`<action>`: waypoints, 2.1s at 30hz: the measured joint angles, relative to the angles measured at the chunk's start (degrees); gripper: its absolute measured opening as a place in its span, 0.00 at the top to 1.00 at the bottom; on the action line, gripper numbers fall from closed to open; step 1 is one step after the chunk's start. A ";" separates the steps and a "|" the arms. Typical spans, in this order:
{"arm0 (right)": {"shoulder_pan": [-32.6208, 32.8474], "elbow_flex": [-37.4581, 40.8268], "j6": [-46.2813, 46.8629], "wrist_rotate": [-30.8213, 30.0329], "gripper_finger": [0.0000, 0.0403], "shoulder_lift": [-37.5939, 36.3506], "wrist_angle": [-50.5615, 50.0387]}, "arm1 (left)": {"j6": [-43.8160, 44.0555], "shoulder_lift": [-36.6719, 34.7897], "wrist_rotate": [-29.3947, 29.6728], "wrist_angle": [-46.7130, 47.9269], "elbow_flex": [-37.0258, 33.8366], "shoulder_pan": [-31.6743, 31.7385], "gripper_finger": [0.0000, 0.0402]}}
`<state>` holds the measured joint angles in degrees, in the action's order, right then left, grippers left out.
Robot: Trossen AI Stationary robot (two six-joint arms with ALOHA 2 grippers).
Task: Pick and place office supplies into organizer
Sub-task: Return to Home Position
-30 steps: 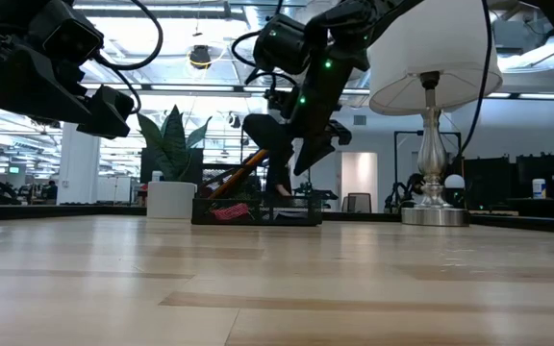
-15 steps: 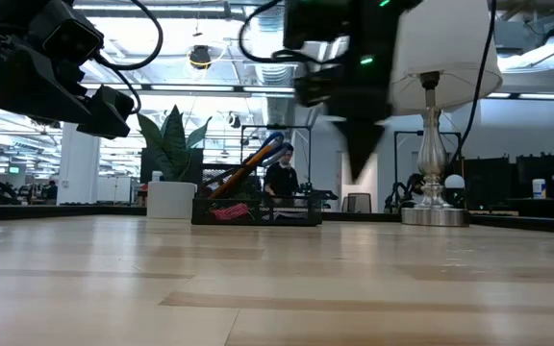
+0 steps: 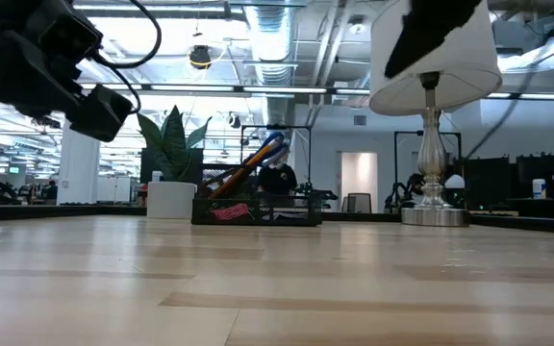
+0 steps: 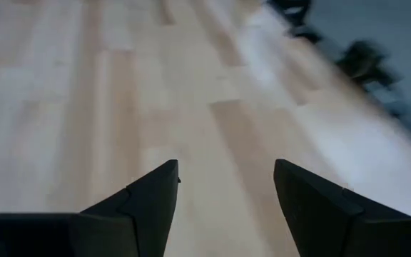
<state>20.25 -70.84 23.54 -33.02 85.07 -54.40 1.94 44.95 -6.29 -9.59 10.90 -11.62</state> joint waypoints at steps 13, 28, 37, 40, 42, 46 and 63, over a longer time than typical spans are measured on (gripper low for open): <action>-10.11 32.48 -35.63 63.22 0.40 -28.09 50.83 | 1.57 0.04 1.60 1.75 -0.01 -0.17 0.44; -20.24 48.00 -30.83 92.18 0.40 -24.24 75.14 | 1.35 -15.48 7.65 18.49 -0.02 0.53 0.44; -27.28 57.79 -20.53 93.66 0.40 -23.90 91.69 | 1.35 -29.39 7.76 29.80 -0.02 8.67 0.44; -27.44 61.36 -19.03 85.48 0.40 -23.90 97.01 | 1.35 -33.65 7.76 32.71 -0.02 11.06 0.44; -27.41 63.55 -15.29 77.60 0.40 -23.90 100.28 | 1.33 -35.78 7.78 34.20 -0.02 12.69 0.44; -27.52 68.04 -12.93 68.61 0.40 -23.90 104.22 | 1.74 -39.02 7.96 33.74 -1.09 14.86 0.44; -27.41 70.53 -8.45 50.42 0.40 -23.83 96.08 | 0.31 -44.92 10.14 25.77 -5.07 9.24 0.44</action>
<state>-7.16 -0.32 15.09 17.40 61.23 41.67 2.26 0.03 3.86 16.18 5.82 -2.39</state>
